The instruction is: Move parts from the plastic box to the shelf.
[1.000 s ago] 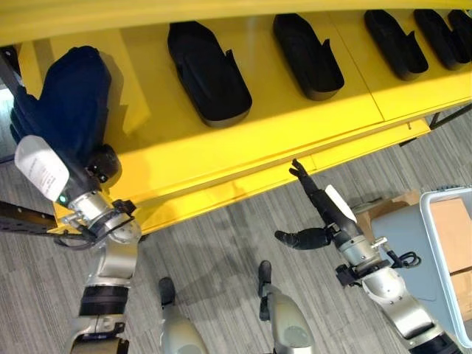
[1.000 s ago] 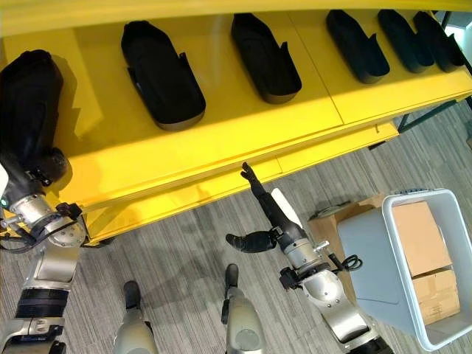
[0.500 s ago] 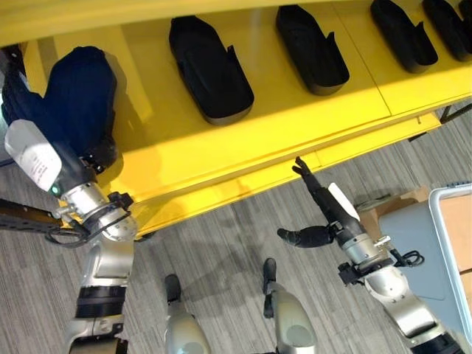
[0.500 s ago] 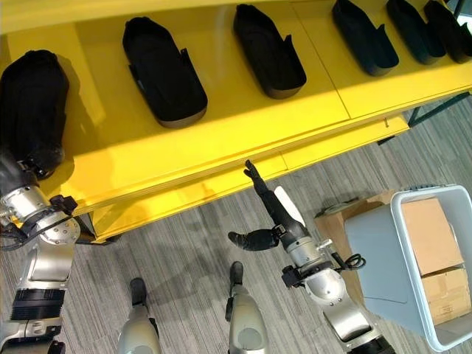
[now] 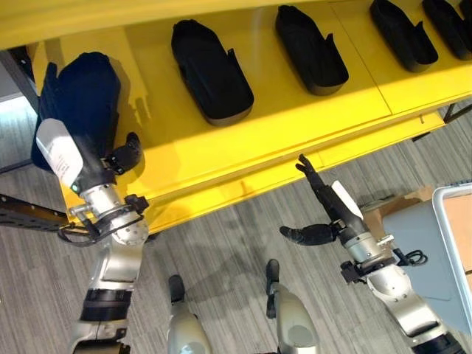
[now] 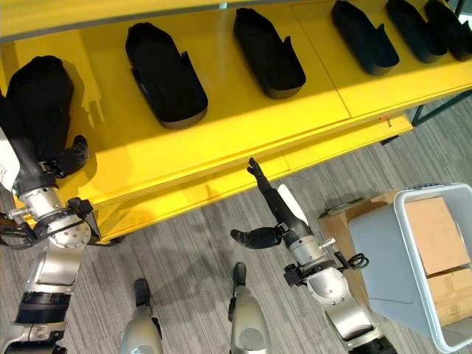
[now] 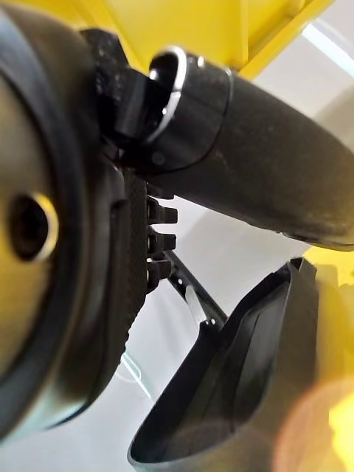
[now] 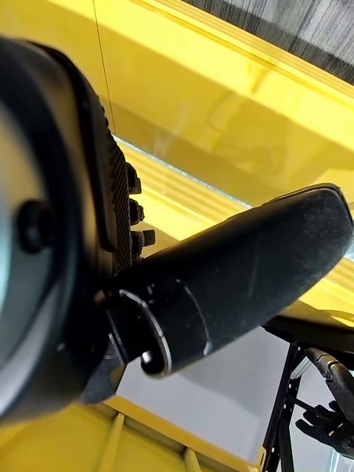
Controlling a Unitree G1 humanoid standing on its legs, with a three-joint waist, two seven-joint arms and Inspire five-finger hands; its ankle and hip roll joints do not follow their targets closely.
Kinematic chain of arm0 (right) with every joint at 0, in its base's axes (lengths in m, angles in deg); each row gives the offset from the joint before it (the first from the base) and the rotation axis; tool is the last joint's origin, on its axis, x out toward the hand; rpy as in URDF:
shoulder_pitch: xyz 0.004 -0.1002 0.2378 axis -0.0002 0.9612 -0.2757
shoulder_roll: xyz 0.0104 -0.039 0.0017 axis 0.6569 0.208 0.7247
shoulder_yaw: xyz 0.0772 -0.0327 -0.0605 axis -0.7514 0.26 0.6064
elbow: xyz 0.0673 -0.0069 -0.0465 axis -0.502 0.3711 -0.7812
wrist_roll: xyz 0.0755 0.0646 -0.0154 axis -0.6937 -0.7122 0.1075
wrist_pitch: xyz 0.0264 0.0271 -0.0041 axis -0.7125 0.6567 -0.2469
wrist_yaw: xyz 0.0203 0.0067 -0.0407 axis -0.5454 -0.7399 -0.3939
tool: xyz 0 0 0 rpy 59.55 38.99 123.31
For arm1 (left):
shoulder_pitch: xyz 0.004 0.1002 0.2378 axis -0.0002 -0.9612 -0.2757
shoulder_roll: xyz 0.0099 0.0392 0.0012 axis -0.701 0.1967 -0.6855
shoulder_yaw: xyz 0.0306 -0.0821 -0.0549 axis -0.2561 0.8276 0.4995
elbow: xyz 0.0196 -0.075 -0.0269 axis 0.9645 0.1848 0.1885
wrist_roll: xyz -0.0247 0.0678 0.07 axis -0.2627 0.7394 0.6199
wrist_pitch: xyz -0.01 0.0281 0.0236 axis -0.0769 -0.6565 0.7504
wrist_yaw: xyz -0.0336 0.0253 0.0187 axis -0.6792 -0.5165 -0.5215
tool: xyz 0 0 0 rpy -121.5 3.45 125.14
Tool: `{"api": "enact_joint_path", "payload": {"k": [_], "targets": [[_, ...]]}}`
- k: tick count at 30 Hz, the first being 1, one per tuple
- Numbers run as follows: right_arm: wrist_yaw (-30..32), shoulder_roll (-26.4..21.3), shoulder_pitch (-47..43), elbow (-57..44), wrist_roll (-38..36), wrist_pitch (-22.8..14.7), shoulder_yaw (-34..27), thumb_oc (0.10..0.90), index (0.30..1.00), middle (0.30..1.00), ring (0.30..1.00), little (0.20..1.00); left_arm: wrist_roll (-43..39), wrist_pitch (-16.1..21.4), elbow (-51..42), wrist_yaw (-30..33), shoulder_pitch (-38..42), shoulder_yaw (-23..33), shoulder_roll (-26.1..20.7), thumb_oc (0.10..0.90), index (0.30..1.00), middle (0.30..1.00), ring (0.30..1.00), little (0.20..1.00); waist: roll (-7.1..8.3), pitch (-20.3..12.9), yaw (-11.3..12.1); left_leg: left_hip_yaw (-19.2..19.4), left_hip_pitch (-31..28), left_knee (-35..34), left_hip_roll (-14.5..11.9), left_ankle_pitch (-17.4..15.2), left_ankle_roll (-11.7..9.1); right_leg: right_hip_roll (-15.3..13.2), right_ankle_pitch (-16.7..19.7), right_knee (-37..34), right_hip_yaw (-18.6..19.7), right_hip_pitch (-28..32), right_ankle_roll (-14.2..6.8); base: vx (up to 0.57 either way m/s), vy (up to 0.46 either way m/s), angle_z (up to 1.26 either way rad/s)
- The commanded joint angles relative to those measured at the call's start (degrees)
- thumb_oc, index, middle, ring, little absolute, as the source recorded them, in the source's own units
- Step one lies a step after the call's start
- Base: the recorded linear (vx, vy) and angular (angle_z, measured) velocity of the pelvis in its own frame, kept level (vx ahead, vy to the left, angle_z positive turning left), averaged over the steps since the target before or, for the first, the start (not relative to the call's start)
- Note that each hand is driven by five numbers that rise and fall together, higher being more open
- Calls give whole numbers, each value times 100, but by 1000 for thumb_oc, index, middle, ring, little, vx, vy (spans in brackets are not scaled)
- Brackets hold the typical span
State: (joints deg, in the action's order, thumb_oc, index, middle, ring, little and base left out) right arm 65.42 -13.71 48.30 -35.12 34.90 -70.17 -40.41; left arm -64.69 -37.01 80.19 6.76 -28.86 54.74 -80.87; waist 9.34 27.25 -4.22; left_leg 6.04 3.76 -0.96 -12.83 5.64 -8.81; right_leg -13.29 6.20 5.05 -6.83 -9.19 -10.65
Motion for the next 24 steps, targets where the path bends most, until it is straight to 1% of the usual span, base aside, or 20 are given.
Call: {"api": "enact_joint_path", "payload": {"k": [1, 11, 15, 24], "targets": [[173, 18, -140, -813, -249, -397, -345, 900, 1000, 1000, 1000, 1000, -132, 634, -496, 14, -6, 82, -162, 900, 1000, 1000, 1000, 1000, -20, -821, -3, 26, -324, 180, -190, -421, 98, -213, -599, 877, -15, -183, -16, 10, 2, 3], [116, 17, -30, -768, -243, -331, -397, 900, 1000, 1000, 1000, 1000, -498, 728, -482, -288, -409, 44, -89, 900, 1000, 1000, 1000, 1000, -128, -984, 11, 19, -357, 125, -164, -413, 100, -221, -562, 731, -47, -71, -35, 0, 0, 0], [99, 21, -3, -764, -256, -319, -419, 900, 1000, 1000, 1000, 1000, -565, 747, -493, -349, -484, 23, -74, 900, 1000, 1000, 1000, 1000, -140, -1031, 10, 19, -368, 127, -156, -421, 101, -222, -563, 700, -51, -34, -36, 0, 0, 0], [60, 18, 108, -730, -255, -288, -453, 900, 1000, 1000, 1000, 1000, -1017, 891, -384, -645, -679, -187, 51, 900, 1000, 1000, 1000, 1000, -168, -1149, -18, 20, -428, 96, -144, -419, 107, -207, -557, 614, -69, 84, -44, 0, 0, 0]]}}
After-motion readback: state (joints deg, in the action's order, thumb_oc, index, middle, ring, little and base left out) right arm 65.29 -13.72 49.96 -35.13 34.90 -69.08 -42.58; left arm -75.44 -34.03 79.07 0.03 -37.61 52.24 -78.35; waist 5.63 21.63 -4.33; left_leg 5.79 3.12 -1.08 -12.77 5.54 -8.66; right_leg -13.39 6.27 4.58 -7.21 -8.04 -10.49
